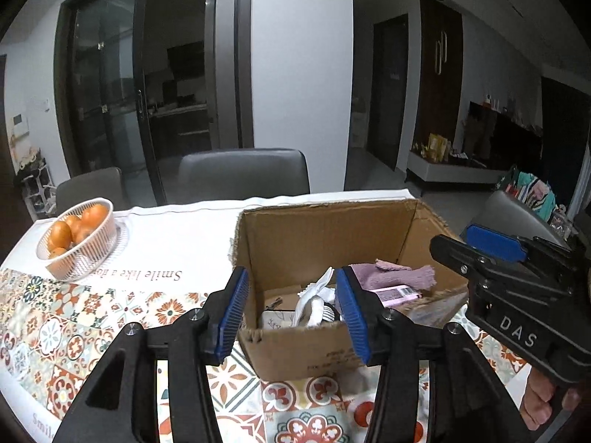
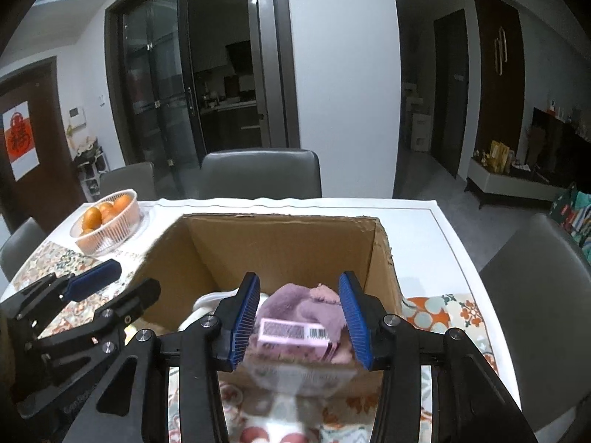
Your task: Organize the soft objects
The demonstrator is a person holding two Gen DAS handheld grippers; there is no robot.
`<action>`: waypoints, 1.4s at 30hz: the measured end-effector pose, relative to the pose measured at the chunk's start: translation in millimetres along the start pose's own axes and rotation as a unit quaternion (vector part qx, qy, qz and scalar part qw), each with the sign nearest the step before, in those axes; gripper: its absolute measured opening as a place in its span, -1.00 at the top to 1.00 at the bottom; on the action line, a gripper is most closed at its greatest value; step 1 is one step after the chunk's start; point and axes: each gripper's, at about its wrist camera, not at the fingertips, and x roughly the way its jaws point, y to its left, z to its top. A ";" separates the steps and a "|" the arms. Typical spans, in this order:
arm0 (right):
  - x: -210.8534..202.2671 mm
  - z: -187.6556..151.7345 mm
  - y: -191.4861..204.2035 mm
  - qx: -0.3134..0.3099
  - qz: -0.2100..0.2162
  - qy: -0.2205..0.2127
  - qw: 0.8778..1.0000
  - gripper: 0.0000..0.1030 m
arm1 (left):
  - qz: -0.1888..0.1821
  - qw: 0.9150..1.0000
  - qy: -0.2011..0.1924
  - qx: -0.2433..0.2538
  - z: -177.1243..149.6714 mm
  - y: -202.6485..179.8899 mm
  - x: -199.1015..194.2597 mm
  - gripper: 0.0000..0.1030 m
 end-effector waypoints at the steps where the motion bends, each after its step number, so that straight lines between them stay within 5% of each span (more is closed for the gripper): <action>1: -5.7 -0.9 1.4 -0.001 -0.002 -0.004 1.000 0.10 | 0.002 1.000 -0.004 0.000 -0.5 -0.1 -5.9 0.01; 18: -115.4 -33.2 9.0 0.017 -0.021 -0.037 0.999 0.09 | 0.036 0.997 -0.065 0.011 -24.2 -13.1 -119.7 -0.29; 42: -214.0 -94.5 19.9 0.023 -0.043 -0.057 0.997 -0.40 | 0.072 0.993 -0.095 0.011 -95.4 -31.6 -225.0 -0.78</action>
